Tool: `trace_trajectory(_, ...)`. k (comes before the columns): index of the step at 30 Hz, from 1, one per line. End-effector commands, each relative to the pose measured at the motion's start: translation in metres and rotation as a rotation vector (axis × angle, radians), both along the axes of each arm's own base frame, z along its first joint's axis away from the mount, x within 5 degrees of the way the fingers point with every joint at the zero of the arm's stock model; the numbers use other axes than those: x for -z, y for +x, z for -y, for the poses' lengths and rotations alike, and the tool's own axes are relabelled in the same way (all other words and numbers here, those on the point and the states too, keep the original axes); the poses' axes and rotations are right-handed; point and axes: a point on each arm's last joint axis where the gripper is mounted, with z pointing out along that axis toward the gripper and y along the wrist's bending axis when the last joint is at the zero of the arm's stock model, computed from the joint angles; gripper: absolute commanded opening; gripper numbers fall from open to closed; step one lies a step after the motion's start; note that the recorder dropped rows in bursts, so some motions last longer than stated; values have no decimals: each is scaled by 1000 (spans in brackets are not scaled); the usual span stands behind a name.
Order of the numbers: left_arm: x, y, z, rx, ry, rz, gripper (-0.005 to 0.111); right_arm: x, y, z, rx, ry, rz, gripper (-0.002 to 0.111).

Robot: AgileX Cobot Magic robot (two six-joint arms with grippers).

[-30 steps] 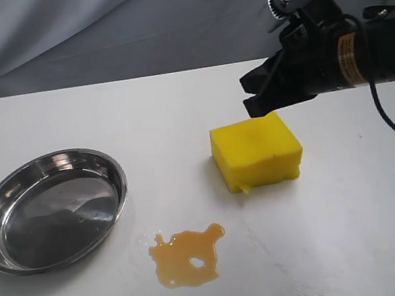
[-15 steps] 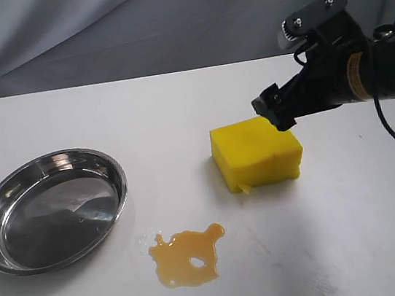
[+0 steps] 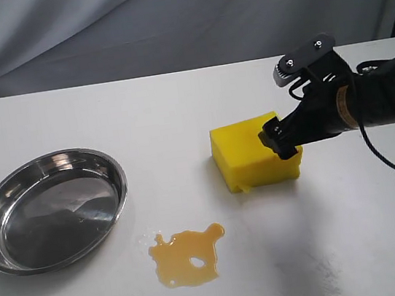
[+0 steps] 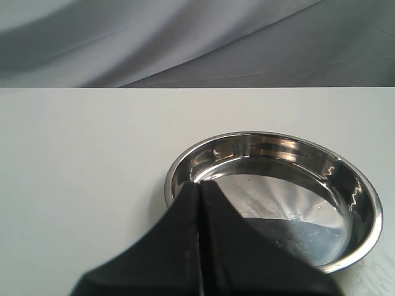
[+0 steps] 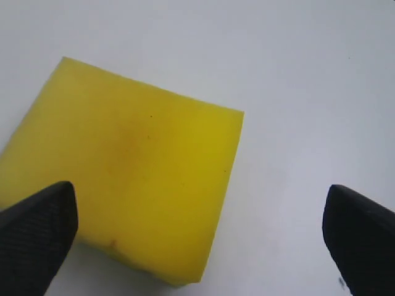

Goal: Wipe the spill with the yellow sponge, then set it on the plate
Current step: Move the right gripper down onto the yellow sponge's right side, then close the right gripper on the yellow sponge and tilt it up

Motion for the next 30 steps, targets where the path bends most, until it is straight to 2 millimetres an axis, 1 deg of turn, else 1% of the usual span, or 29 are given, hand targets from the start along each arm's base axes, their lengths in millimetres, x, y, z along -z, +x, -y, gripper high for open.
trace_trajectory(1, 0, 0, 0, -2, -3, 11, 0, 1, -2, -3, -7, 45, -26, 105)
trace_trajectory(6, 0, 0, 0, -2, -3, 11, 0, 1, -2, -4, -17, 50, -30, 105)
trace_trajectory(8, 0, 0, 0, -2, -3, 11, 0, 0, 1, 2, 78, 51, -19, 105)
trace_trajectory(9, 0, 0, 0, -2, -3, 11, 0, 0, 4, 9, 260, 117, -27, 105)
trace_trajectory(10, 0, 0, 0, -2, -3, 11, 0, 0, 5, 12, 297, 124, -27, 105)
trace_trajectory(12, 0, 0, 0, -2, -3, 11, 0, 0, 4, 9, 265, 151, -45, 105)
trace_trajectory(13, 0, 0, 0, -2, -3, 11, 0, 2, 3, 3, 217, 189, -74, 105)
trace_trajectory(14, 0, 0, 0, -2, -3, 11, 0, 5, 3, 1, 206, 198, -90, 105)
trace_trajectory(16, 0, 0, 0, -2, -3, 11, 0, 20, 10, 0, 289, 250, -149, 103)
trace_trajectory(17, 0, 0, 0, -2, -3, 11, 0, 24, 12, -2, 291, 252, -160, 102)
trace_trajectory(20, 0, 0, 0, -2, -3, 11, 0, 24, 15, -4, 283, 264, -162, 97)
trace_trajectory(22, 0, 0, 0, -2, -3, 11, 0, 24, 17, 0, 318, 232, -144, 96)
trace_trajectory(26, 0, 0, 0, -2, -3, 11, 0, 24, 16, -1, 261, 206, -139, 95)
trace_trajectory(28, 0, 0, 0, -2, -3, 11, 0, 24, 16, -2, 277, 227, -147, 91)
trace_trajectory(30, 0, 0, 0, -2, -3, 11, 0, 24, 16, -1, 319, 256, -155, 79)
